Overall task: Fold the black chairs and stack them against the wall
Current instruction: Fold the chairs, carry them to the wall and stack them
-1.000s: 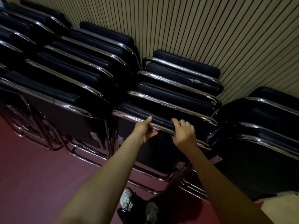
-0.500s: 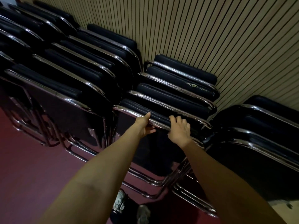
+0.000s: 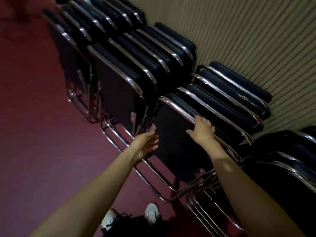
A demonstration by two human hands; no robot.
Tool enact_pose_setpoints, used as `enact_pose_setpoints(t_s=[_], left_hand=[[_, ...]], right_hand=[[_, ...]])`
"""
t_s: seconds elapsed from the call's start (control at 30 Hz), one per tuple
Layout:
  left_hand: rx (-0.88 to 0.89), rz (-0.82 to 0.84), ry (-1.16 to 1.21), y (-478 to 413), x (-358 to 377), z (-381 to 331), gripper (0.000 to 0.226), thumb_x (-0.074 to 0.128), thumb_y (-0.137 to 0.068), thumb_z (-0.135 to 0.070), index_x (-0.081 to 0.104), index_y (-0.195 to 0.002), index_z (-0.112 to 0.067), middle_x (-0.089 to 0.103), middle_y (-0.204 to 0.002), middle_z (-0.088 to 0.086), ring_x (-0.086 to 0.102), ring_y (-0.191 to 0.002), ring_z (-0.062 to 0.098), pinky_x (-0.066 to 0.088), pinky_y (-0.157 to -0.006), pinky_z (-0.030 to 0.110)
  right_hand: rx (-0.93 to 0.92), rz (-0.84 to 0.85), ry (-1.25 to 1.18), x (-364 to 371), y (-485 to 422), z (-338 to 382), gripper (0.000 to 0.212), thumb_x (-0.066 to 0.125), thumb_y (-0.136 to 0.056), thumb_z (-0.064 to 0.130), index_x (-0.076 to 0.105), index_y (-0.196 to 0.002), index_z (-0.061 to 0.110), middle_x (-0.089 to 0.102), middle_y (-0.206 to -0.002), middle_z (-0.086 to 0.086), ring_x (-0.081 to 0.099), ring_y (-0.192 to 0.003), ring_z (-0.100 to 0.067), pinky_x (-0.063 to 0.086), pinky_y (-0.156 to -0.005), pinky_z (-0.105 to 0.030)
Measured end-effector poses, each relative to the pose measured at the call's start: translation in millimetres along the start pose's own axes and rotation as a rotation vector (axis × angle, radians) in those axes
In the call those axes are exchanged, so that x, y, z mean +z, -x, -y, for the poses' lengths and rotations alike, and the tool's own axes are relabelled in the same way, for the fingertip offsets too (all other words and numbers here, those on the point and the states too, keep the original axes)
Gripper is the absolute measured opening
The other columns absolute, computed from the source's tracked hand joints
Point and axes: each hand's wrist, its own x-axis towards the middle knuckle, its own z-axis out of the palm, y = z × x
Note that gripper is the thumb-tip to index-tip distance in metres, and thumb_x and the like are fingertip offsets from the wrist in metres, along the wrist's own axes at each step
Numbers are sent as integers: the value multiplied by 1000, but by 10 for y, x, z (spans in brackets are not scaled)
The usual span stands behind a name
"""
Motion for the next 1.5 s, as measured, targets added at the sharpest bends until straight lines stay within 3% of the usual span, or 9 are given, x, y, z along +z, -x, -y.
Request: enact_pose_setpoints(t_s=[0.17,0.27,0.4,0.53,0.73,1.0,1.1,1.3,1.5], left_hand=[[96,-226,33,921,-1175,150,14,52,-96,-8,62,-86,-8,63,-83,6,60,-75,17,51,-75,31],[265,-365,72,1667,-2121,202,7,55,-97,-11,61,-98,-8,66,-93,7,63,-85,17,51,-83,31],[460,-614,151,2814,-3490,423,13,54,-97,-12,58,-109,-7,66,-94,5,62,-87,15,49,-80,26],[600,-912,275,4060,-4726,889,9,55,-96,-12,62,-101,-11,68,-98,5,63,-91,14,50,-86,27],[654,-1262,589,5365,-6054,1661,6,57,-95,-14,63,-97,-15,69,-97,4,65,-93,16,52,-81,26],[684,-1484,868,6241,-7854,1921,7,58,-94,-11,63,-97,-14,69,-98,6,66,-94,17,52,-87,30],[692,-1544,976,6645,-8675,1748,7,59,-93,-9,63,-94,-14,69,-95,6,65,-94,19,51,-90,32],[785,-1604,972,7493,-10228,1313,8,58,-93,-10,63,-95,-16,70,-95,3,67,-90,14,52,-87,31],[782,-1624,989,8154,-11988,1438,7,59,-93,-11,64,-95,-16,69,-97,4,66,-90,14,51,-91,34]], right_hand=[[-488,197,-85,317,807,1402,55,67,-86,33,49,-135,16,50,-136,-9,48,-123,-27,39,-103,-35],[-724,281,-129,590,1500,2319,51,66,-88,30,50,-135,17,51,-136,-6,49,-123,-22,36,-98,-24],[-1019,374,-161,973,2573,3505,47,64,-90,28,51,-134,20,50,-137,3,45,-127,-12,26,-91,-9],[-1245,448,-203,1497,3699,4600,44,69,-86,26,56,-128,20,58,-127,3,52,-119,-10,30,-94,-9],[-1571,645,-126,2416,5314,5982,48,68,-87,26,53,-131,18,58,-129,2,52,-119,-8,30,-98,-10],[-1850,881,78,3684,6855,7817,55,61,-91,32,40,-141,26,45,-142,8,41,-129,-6,28,-99,-15],[-1908,904,110,4017,7367,8702,56,63,-90,29,41,-141,21,46,-141,4,43,-128,-8,25,-97,-9],[-2042,914,93,4522,8583,10355,55,64,-90,27,43,-140,19,48,-139,3,46,-126,-8,27,-98,-11],[-2122,976,128,5461,9864,11657,53,64,-89,31,45,-138,21,50,-137,6,47,-124,-6,28,-95,-11]])
